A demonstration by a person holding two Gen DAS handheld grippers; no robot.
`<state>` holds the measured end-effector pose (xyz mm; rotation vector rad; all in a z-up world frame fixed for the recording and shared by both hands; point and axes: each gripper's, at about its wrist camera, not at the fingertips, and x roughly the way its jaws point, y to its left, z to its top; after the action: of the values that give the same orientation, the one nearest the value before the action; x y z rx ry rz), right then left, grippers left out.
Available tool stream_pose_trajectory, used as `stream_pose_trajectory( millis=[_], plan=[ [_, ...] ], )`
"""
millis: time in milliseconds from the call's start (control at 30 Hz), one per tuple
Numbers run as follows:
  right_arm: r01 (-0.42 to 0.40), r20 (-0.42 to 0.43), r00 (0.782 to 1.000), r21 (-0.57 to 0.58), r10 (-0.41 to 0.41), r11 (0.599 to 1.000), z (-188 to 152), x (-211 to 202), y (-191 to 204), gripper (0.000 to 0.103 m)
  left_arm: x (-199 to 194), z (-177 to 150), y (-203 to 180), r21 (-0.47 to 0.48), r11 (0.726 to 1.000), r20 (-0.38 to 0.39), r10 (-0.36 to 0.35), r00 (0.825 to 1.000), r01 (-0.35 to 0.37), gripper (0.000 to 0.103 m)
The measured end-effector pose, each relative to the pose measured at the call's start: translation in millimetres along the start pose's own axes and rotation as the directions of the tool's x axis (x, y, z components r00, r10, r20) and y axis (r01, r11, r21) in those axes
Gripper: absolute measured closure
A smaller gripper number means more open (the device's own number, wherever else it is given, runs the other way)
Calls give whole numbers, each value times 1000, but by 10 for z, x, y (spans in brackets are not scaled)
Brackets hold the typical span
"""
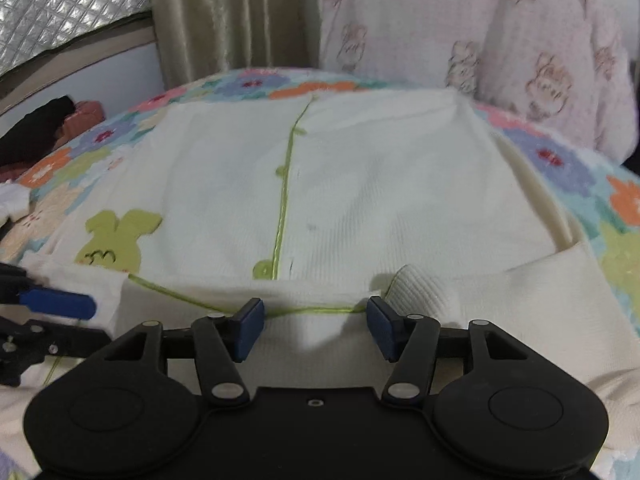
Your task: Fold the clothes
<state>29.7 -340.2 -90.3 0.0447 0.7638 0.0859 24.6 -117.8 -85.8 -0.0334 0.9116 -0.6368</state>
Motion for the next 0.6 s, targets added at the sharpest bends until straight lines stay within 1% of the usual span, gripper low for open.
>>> stream_pose_trajectory(
  millis=[67,100,200,233,267,333,367,433,467,533,567,600],
  plan=[
    [-11,11,1000,6,11,1000,161,-137,-28,41,-126,80,75,-20,999,11,-29,1000,29,55],
    [-28,33,999,15,27,1000,286,-255,-62,41,-209,132,132,-15,1000,27,-19,999,19,51],
    [-95,31,995,36,94,995,698,-500,-196,40,-427,302,422,-8,999,73,46,996,-45,45],
    [-104,10,995,51,104,993,834,-532,-263,38,-488,359,548,-13,998,86,65,994,-64,45],
    [-113,-31,993,73,115,991,982,-533,-341,38,-527,422,701,-32,996,90,81,993,-78,44],
    [-110,-141,982,122,127,986,1281,-479,-480,38,-559,567,1043,-89,991,84,108,991,-100,44],
    [-80,-198,975,129,105,988,1454,-450,-521,38,-557,652,1208,-115,987,80,125,989,-116,44],
    [-46,-291,954,104,75,994,1792,-386,-542,38,-537,827,1517,-160,976,65,161,985,-149,44],
    [-33,-317,947,70,54,997,1917,-354,-527,38,-489,932,1625,-164,972,51,181,982,-171,44],
    [3,-350,936,-51,-20,999,2181,-207,-467,38,-368,1155,1807,-155,963,22,224,974,-218,44],
    [24,-343,938,-95,-55,995,2296,-91,-461,38,-298,1263,1889,-142,962,12,239,971,-235,44],
    [43,-334,939,-132,-85,990,2404,25,-467,38,-220,1369,1964,-124,962,6,248,969,-245,40]
  ],
)
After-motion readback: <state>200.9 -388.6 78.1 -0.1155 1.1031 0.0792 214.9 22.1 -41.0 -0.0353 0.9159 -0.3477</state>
